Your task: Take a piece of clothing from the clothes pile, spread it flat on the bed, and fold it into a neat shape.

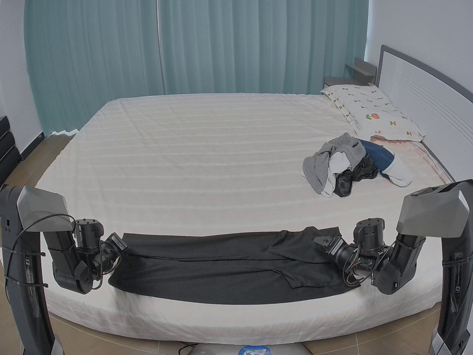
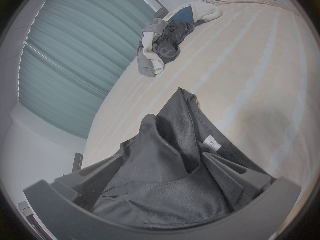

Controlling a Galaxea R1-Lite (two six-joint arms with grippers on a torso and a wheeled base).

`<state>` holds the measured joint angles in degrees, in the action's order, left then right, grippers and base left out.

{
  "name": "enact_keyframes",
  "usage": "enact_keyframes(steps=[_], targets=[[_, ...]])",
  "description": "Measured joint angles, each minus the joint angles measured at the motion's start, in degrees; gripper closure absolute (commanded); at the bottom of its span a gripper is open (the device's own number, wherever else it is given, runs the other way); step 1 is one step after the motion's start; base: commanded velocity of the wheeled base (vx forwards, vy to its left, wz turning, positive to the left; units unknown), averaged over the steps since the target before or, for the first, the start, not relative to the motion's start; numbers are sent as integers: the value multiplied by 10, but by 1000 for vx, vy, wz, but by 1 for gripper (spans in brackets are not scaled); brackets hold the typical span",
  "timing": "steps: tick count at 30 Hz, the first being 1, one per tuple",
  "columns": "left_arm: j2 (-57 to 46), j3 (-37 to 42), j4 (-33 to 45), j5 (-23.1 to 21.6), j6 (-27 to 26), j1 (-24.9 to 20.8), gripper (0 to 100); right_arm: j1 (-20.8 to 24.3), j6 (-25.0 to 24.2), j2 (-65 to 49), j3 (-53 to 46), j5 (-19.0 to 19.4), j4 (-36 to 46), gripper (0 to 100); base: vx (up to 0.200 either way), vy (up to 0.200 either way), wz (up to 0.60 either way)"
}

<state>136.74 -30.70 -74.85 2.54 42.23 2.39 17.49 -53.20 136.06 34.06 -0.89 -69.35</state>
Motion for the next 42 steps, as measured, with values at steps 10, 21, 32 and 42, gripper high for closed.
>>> enact_keyframes(steps=[10,21,32,42], targets=[[0,-3,0,0,1,0,100,-22,8,-1,7,0,-6,100,0,0,0],[-4,-45,-12,14,63,1,100,-48,-9,-22,36,1,-89,100,0,0,0],[0,-28,-33,14,24,5,100,-54,-1,-1,-10,1,-135,100,0,0,0],[16,24,-35,12,-57,5,100,-59,30,32,-42,0,-133,100,0,0,0]])
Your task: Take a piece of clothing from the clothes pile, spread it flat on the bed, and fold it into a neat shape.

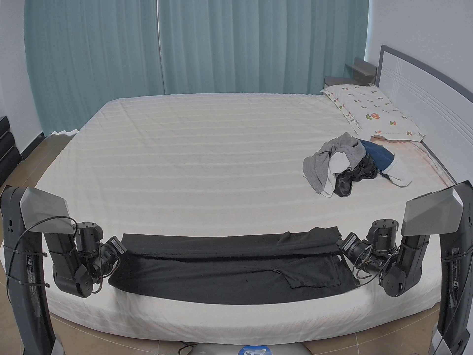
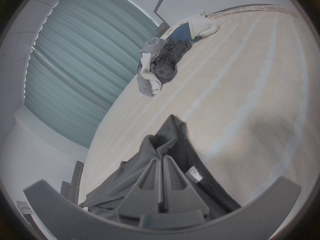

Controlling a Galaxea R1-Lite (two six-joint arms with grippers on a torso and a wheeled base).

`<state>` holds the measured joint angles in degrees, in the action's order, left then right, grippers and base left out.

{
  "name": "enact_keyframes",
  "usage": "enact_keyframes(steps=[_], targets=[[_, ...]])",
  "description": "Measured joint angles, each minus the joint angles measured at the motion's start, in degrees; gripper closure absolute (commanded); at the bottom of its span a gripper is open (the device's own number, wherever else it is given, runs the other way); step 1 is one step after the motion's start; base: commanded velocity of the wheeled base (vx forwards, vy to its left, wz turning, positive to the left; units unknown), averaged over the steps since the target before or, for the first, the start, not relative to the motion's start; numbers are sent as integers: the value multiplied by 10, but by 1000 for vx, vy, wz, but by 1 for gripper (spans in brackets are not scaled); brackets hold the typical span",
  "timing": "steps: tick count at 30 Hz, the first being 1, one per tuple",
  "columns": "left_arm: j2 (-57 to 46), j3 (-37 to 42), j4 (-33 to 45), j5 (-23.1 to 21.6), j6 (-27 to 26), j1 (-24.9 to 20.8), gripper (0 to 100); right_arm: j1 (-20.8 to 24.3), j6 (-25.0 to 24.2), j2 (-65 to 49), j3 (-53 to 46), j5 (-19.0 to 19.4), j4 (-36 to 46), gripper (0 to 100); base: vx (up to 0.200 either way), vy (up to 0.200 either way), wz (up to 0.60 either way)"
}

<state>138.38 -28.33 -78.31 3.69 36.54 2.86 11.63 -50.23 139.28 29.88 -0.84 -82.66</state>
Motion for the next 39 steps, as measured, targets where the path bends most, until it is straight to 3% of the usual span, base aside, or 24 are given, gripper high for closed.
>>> enact_keyframes(steps=[14,15,25,35,39], targets=[[20,16,-1,0,-14,-3,100,2,4,23,-5,0,0,100,0,0,0],[20,16,-1,0,-14,-3,0,2,4,23,-5,0,0,0,0,0,0],[8,21,-8,-1,0,2,0,1,3,6,-19,-1,-12,0,0,0,0],[-24,-23,-9,-5,120,16,0,-6,-11,-32,-38,1,-14,0,0,0,0],[-21,-45,-8,-7,129,11,0,-4,-39,-33,-39,4,-14,0,0,0,0]])
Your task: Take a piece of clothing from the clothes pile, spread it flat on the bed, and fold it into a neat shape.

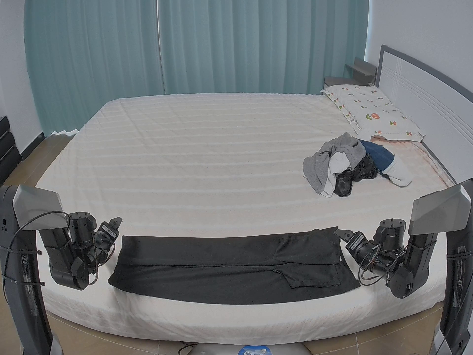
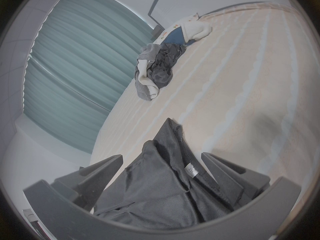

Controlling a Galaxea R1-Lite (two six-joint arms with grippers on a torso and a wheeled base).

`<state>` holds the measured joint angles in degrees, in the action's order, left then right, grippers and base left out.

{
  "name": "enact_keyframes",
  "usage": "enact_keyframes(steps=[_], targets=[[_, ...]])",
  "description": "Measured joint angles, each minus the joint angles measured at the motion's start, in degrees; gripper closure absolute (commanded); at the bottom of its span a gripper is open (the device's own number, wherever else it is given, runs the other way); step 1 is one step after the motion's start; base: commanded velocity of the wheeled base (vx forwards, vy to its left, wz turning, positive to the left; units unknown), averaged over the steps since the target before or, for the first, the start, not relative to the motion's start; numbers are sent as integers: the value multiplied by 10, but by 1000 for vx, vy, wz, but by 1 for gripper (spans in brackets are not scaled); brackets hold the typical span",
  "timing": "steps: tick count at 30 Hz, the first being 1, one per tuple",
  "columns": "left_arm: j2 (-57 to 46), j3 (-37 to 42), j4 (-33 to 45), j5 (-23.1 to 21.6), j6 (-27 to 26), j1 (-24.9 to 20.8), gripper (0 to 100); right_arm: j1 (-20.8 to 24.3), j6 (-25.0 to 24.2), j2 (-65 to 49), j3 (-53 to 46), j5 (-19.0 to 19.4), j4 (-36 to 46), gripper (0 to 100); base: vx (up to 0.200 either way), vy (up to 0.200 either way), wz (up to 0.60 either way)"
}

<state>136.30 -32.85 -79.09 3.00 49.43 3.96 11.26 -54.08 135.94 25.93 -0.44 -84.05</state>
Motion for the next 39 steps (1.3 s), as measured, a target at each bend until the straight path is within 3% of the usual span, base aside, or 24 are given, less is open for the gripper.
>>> enact_keyframes(steps=[8,11,20,35,36,39], targets=[[10,-11,9,-28,-19,-5,0,9,-5,-5,-11,1,-1,0,0,0,0],[8,0,21,-53,-60,-5,0,15,-5,-8,-17,0,-1,0,0,0,0],[20,24,24,-59,-174,-7,0,24,-5,-8,-24,0,-1,0,0,0,0],[33,52,20,-57,-187,-29,0,28,-5,-8,-26,-2,-1,0,0,0,0],[33,54,20,-56,-187,-29,100,28,-5,-8,-26,-2,-1,0,0,0,0],[32,60,20,-56,-187,-29,100,28,-5,-8,-26,-2,-1,0,0,0,0]])
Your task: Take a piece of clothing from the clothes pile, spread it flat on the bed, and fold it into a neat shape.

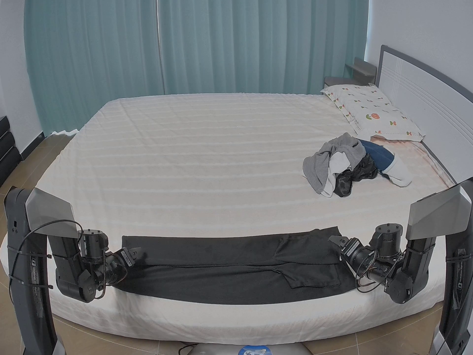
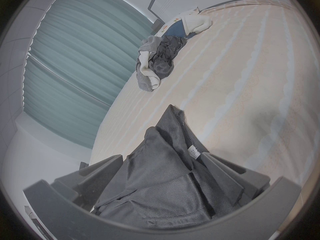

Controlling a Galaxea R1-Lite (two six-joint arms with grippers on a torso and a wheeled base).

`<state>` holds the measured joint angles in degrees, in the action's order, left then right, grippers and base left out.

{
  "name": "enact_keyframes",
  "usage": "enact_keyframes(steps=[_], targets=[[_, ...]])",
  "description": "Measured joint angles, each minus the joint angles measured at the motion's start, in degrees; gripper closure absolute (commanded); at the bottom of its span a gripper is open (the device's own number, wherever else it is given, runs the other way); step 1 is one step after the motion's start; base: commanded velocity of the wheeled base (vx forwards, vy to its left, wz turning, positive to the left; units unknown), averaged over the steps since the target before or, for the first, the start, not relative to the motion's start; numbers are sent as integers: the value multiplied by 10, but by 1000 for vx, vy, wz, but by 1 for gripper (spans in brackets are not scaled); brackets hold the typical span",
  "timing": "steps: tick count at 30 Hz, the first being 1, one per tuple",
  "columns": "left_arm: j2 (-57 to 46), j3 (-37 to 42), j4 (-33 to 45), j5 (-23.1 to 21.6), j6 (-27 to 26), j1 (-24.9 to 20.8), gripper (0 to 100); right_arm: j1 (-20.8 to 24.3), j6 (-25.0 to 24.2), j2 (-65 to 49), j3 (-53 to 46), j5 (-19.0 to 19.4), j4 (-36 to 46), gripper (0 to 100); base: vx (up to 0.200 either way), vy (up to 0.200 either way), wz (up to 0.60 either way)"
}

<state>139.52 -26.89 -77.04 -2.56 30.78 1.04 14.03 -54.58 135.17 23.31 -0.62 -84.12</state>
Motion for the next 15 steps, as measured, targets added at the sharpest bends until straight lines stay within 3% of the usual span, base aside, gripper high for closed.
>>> enact_keyframes(steps=[15], targets=[[-28,23,-5,-3,7,20,100,-1,-1,0,-3,0,0,0,0,0,0]])
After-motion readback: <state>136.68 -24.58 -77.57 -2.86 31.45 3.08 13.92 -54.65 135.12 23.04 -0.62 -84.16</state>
